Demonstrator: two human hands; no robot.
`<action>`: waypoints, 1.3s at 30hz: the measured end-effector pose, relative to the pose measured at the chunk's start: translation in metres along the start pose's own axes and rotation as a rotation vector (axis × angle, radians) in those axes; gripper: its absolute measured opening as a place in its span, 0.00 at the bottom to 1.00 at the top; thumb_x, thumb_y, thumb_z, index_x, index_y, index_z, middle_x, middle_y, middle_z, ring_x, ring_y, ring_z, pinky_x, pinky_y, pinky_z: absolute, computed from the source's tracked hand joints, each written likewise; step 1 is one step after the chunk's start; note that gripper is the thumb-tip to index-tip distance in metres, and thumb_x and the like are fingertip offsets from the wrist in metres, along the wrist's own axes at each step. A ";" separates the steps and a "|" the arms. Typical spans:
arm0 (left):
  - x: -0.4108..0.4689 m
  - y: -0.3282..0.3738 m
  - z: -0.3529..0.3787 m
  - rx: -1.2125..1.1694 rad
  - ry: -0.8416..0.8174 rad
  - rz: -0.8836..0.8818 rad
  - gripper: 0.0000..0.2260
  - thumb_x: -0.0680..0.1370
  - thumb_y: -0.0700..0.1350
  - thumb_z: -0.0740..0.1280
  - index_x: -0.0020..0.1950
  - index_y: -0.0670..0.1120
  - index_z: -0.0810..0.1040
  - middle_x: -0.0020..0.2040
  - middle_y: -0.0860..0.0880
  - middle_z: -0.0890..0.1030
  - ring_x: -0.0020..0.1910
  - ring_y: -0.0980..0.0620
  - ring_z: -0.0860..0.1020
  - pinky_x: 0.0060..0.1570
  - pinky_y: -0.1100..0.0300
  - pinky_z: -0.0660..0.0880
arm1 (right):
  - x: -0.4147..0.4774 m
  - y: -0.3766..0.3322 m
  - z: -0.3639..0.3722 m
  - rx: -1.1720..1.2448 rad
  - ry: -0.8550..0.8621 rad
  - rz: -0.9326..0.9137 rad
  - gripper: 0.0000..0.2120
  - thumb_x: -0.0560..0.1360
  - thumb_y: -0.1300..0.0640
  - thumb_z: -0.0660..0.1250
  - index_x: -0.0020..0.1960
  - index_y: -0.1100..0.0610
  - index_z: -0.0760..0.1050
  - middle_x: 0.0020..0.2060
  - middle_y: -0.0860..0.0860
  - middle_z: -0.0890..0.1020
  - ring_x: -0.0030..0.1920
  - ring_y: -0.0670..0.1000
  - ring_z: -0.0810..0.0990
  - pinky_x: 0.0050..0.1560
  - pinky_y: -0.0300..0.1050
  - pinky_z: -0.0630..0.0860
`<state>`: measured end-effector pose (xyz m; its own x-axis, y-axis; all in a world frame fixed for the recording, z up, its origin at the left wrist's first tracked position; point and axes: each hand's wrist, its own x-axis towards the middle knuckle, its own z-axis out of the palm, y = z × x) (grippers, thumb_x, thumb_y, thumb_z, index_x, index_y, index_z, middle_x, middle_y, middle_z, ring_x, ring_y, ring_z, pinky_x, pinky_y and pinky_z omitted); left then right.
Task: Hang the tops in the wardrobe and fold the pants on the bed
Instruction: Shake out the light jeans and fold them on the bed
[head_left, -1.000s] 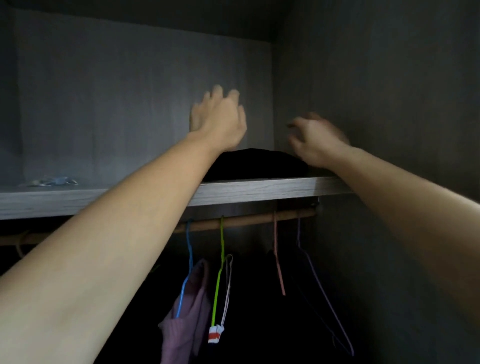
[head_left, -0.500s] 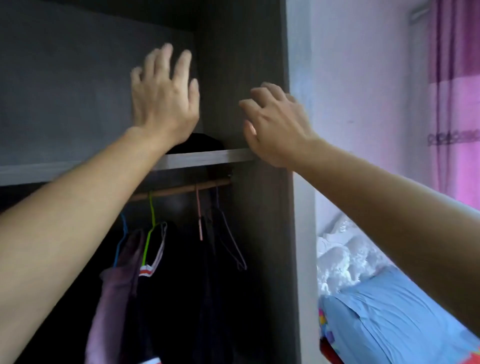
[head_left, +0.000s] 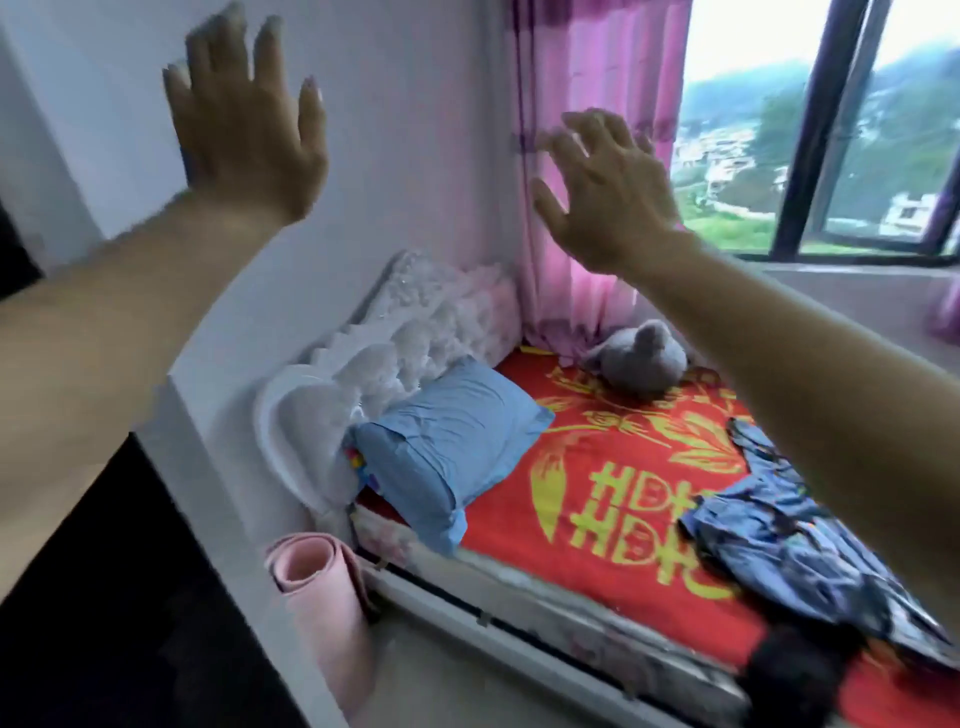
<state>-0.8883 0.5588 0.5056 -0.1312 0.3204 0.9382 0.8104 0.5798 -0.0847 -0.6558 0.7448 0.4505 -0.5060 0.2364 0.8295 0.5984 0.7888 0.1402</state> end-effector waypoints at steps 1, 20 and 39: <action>-0.016 0.041 0.023 -0.065 -0.052 0.023 0.26 0.81 0.57 0.49 0.75 0.44 0.62 0.75 0.39 0.64 0.73 0.39 0.63 0.67 0.42 0.60 | -0.029 0.032 0.005 -0.036 -0.047 0.056 0.24 0.81 0.44 0.54 0.71 0.57 0.68 0.71 0.60 0.70 0.72 0.60 0.66 0.69 0.58 0.66; -0.186 0.549 0.310 -0.754 -0.743 0.421 0.26 0.82 0.57 0.55 0.76 0.44 0.63 0.75 0.39 0.64 0.73 0.39 0.64 0.67 0.39 0.63 | -0.309 0.411 0.063 -0.510 -0.679 0.706 0.26 0.78 0.49 0.64 0.73 0.57 0.69 0.70 0.60 0.71 0.71 0.60 0.67 0.68 0.56 0.67; -0.456 0.711 0.523 -0.429 -1.567 0.509 0.30 0.82 0.59 0.56 0.80 0.49 0.53 0.79 0.39 0.51 0.77 0.41 0.54 0.70 0.42 0.63 | -0.602 0.528 0.361 -0.024 -1.234 1.084 0.29 0.78 0.49 0.63 0.75 0.58 0.61 0.71 0.60 0.66 0.70 0.61 0.68 0.67 0.55 0.67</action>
<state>-0.5509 1.2169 -0.1585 -0.0117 0.9246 -0.3808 0.9951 0.0481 0.0862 -0.2597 1.2235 -0.1701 -0.0218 0.9309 -0.3647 0.9852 -0.0421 -0.1664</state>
